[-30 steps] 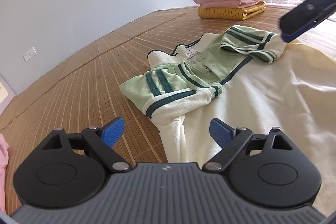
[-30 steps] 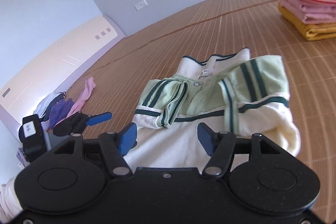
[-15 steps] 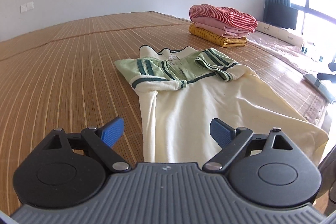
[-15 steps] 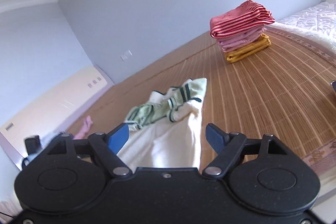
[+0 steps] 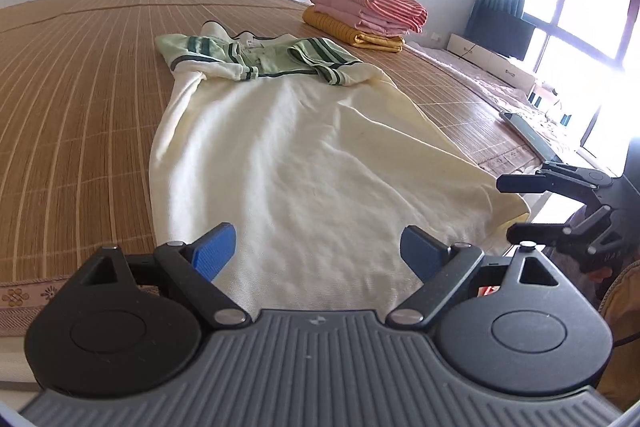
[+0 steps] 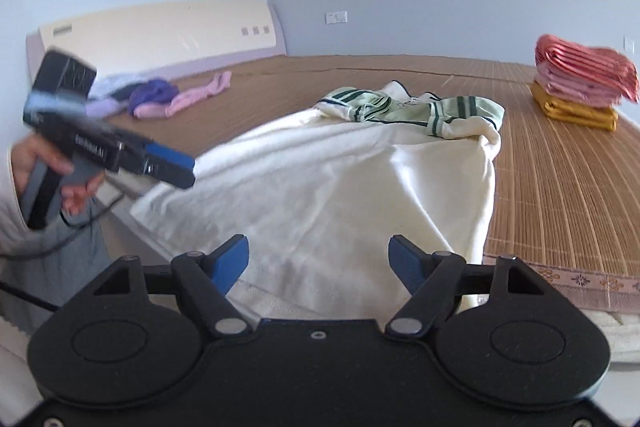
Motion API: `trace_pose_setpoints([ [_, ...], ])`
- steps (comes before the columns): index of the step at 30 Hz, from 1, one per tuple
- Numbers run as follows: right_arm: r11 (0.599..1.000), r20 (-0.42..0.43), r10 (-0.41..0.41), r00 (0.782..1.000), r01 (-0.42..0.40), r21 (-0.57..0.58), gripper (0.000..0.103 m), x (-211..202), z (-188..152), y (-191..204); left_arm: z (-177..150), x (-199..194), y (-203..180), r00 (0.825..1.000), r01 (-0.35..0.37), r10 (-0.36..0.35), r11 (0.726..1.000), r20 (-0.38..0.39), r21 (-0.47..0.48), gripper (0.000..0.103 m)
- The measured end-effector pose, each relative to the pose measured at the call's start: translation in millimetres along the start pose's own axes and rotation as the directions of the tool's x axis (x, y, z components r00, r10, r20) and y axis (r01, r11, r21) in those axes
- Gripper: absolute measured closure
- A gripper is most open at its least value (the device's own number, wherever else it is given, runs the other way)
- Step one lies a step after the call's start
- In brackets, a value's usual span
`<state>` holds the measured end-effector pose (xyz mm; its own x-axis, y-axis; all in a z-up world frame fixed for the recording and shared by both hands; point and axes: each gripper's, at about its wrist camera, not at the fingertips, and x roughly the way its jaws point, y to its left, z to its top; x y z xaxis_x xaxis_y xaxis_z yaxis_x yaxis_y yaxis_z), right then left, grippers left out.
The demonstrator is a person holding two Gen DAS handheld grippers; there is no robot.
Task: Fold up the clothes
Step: 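Move both grippers to the cream hem of the jacket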
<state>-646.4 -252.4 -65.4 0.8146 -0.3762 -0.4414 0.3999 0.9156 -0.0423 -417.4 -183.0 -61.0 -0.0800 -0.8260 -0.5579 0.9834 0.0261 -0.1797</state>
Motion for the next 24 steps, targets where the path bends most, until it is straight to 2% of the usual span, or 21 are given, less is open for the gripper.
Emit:
trace_pose_setpoints([
  [3,0.995,-0.045,0.023,0.999,-0.027,-0.098,0.029,24,-2,21,-3,0,-1,0.999,-0.032,0.032,0.999,0.006,0.023,0.011],
  [5,0.989,-0.045,0.024,0.999,-0.030,-0.142,0.029,34,-1,28,-6,-2,-1,0.999,-0.049,0.048,0.998,0.016,0.041,0.011],
  [9,0.979,-0.045,0.059,0.997,-0.067,-0.193,0.033,48,-3,38,-10,-4,1,0.998,-0.055,0.054,0.996,0.020,0.068,0.011],
  [11,0.978,-0.051,0.045,0.998,-0.055,-0.200,0.037,52,-2,39,-11,-5,2,0.998,-0.051,0.049,0.996,0.031,0.069,0.010],
  [12,0.980,-0.047,0.034,0.998,-0.042,-0.196,0.044,52,-1,38,-11,-5,3,0.998,-0.050,0.047,0.996,0.035,0.070,0.010],
  [13,0.981,-0.042,0.026,0.999,-0.034,-0.193,0.056,53,0,37,-11,-5,3,0.998,-0.051,0.049,0.996,0.035,0.073,0.010],
  [15,0.975,-0.039,0.012,0.999,-0.021,-0.220,0.064,54,0,38,-12,-5,2,0.998,-0.057,0.054,0.995,0.035,0.085,0.010],
  [17,0.967,-0.042,0.004,0.999,-0.015,-0.256,0.062,53,-1,43,-12,-4,0,0.998,-0.059,0.056,0.993,0.037,0.098,0.011],
  [20,0.949,-0.041,0.010,0.999,-0.023,-0.314,0.055,54,-4,50,-12,-4,-1,0.998,-0.052,0.048,0.993,0.040,0.108,0.010],
  [23,0.934,-0.026,-0.009,1.000,-0.001,-0.356,0.056,56,-6,54,-12,-3,-2,0.999,-0.043,0.039,0.994,0.035,0.102,0.010],
  [24,0.933,-0.025,-0.013,1.000,0.003,-0.360,0.061,56,-6,54,-12,-2,-2,0.999,-0.039,0.036,0.994,0.035,0.101,0.010],
])
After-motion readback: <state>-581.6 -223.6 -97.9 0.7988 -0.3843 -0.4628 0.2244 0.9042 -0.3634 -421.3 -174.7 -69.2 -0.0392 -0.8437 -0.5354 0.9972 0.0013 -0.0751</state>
